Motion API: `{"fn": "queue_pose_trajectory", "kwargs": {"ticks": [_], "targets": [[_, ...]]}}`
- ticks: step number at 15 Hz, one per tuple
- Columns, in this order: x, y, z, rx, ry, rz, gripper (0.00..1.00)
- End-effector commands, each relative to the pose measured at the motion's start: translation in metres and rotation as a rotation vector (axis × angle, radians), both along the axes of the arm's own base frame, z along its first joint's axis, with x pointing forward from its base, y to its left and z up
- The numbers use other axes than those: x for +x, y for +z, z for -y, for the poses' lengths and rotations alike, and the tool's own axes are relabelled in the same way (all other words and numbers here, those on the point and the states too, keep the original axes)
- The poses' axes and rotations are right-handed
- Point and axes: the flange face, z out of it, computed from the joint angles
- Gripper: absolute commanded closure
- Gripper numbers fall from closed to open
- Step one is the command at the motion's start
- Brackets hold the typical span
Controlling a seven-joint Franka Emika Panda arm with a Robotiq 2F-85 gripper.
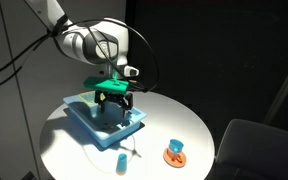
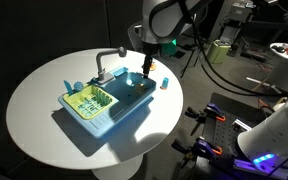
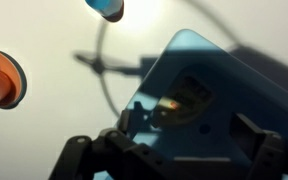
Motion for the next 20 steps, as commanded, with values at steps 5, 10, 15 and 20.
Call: {"fn": "queue_pose_trajectory", "kwargs": {"ticks": [5, 10, 15, 20], "targets": [[0.014, 0.034, 0.04, 0.057, -0.081, 0.047, 0.0], [0.038, 0.041, 0.053, 0.13, -0.123, 0.031, 0.0], [0.067, 0.046, 0.063, 0.166, -0.152, 0.017, 0.27], [0.091, 0.04, 0.063, 0.175, -0.141, -0.004, 0.68]]}}
